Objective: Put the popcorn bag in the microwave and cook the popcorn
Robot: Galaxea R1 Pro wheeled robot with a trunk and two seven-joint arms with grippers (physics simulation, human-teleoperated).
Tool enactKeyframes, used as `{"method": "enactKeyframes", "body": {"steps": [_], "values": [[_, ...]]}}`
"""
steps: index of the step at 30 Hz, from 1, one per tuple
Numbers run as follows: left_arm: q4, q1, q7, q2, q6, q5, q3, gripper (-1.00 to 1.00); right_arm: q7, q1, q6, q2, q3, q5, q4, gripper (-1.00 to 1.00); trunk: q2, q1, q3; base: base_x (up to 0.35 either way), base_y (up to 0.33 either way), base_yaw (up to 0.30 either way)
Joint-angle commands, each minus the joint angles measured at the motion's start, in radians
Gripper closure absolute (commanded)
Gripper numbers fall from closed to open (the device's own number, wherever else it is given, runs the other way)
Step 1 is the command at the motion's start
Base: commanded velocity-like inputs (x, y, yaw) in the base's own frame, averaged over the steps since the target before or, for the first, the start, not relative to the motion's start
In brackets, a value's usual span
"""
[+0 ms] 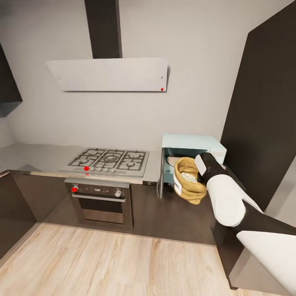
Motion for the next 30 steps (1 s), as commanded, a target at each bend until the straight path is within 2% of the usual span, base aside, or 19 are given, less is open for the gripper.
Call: {"method": "enactKeyframes", "body": {"steps": [1,12,24,30], "values": [[0.0,-0.001,0.0,0.0,-0.002,0.001,0.002,-1.0,0.002,-0.001,0.005,0.001,-0.007,0.01,-0.001,1.0,-0.002,0.001,-0.002,0.256,0.0,0.0],[0.0,-0.001,0.0,0.0,-0.001,0.003,0.003,-1.0,0.001,0.003,0.005,0.001,-0.006,0.011,-0.001,1.0,-0.002,0.001,-0.002,0.333,0.0,0.0],[0.0,-0.001,0.0,0.0,-0.002,0.002,0.003,-1.0,0.001,0.005,0.006,0.001,-0.006,0.011,-0.001,1.0,-0.002,0.001,-0.002,0.051,-0.004,0.0],[0.0,-0.001,0.0,0.0,-0.001,0.003,0.001,-1.0,0.001,0.005,0.006,0.0,-0.006,0.011,-0.001,1.0,-0.002,0.001,-0.002,0.256,-0.17,0.0]]}}
